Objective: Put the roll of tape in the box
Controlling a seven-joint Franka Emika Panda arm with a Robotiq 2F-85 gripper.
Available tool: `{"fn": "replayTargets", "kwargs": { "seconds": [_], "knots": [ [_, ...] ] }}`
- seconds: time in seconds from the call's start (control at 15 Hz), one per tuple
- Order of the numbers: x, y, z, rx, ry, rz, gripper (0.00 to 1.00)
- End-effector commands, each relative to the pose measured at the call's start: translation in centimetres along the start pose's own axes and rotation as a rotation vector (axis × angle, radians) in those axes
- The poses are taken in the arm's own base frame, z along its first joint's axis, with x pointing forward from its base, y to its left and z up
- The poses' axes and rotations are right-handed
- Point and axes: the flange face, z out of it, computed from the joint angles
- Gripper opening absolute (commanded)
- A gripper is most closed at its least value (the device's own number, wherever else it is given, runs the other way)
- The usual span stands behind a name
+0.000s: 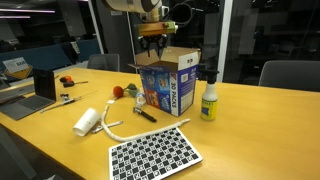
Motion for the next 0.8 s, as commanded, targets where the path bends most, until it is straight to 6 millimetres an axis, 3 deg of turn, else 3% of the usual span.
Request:
{"fn": "replayTargets", "kwargs": {
  "seconds": [0.0, 0.2, 0.47, 0.6, 0.73],
  "knots": [
    [1.4, 0.7, -0.5, 0.017, 0.035, -0.012, 0.79],
    [1.5, 1.0, -0.5, 0.017, 0.039, -0.011, 0.99],
    [0.4, 1.3, -1.7, 0.017, -0.040, 0.000, 1.00],
    [-1.2, 1.6, -3.8, -0.012, -0.136, 0.016, 1.00],
    [-3.4, 1.8, -7.1, -0.047, -0.234, 0.039, 0.99]
  ]
}}
